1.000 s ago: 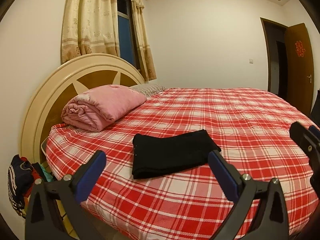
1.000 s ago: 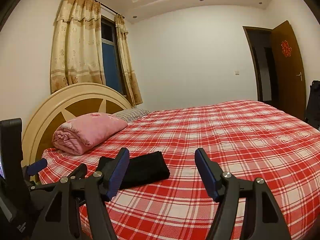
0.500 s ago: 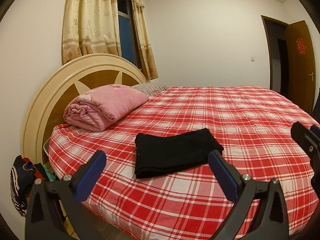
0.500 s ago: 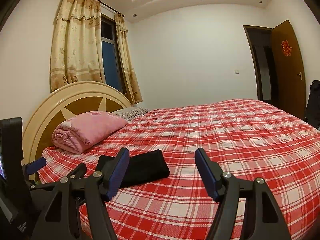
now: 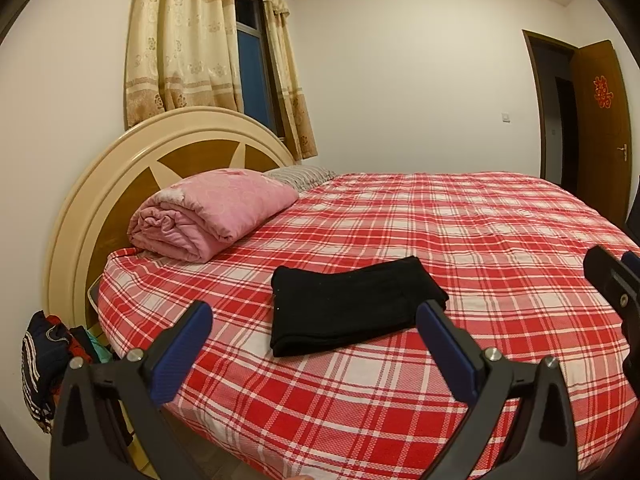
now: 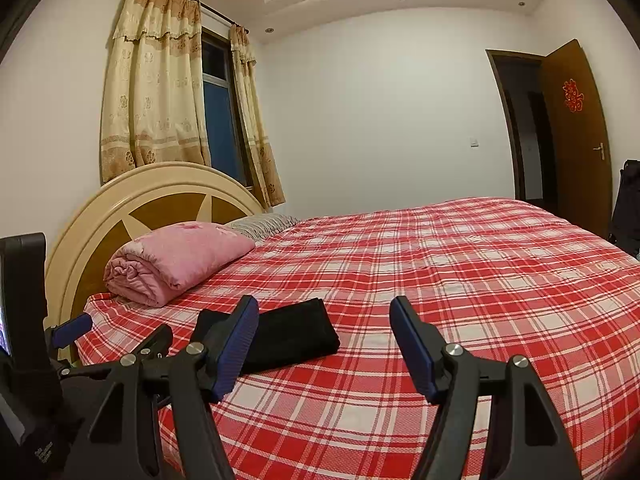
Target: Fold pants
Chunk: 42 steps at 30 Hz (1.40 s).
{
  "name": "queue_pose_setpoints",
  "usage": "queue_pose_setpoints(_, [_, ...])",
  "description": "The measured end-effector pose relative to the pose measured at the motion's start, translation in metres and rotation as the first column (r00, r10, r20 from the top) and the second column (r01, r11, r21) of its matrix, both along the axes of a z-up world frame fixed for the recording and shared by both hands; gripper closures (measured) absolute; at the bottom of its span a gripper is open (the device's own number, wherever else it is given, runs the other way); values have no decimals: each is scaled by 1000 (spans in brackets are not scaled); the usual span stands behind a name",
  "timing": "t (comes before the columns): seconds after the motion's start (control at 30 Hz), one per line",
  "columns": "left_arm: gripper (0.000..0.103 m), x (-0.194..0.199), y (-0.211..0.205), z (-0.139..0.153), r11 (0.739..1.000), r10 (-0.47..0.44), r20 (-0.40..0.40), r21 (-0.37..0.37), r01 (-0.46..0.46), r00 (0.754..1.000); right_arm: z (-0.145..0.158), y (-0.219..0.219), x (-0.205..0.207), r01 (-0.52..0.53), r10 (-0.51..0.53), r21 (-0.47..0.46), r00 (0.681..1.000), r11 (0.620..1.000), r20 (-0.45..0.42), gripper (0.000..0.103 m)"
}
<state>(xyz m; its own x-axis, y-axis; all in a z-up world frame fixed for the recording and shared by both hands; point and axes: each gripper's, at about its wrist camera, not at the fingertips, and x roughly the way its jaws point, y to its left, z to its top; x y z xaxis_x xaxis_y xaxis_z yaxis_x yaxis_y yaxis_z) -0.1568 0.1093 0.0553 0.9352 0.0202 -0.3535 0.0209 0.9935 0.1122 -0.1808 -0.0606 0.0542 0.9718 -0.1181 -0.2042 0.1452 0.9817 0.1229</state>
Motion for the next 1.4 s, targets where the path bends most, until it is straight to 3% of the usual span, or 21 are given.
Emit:
queue_pose_setpoints(0.83, [0,2,7,3,1000,28,4,9,-28,1000,1,0,-1,2,-2,1,1000,1000,-7,34])
queue_pose_setpoints(1.17, [0,11,12,-1,999,1,-57,-52,-4,998,0,-1,0,4,-4,3,1000,1000,-5,34])
queue_pose_setpoints(1.4, [0,11,9,-1,999,1,-64,-52,-4,998,0,-5,-1,17,-17,19,1000,1000,-3,34])
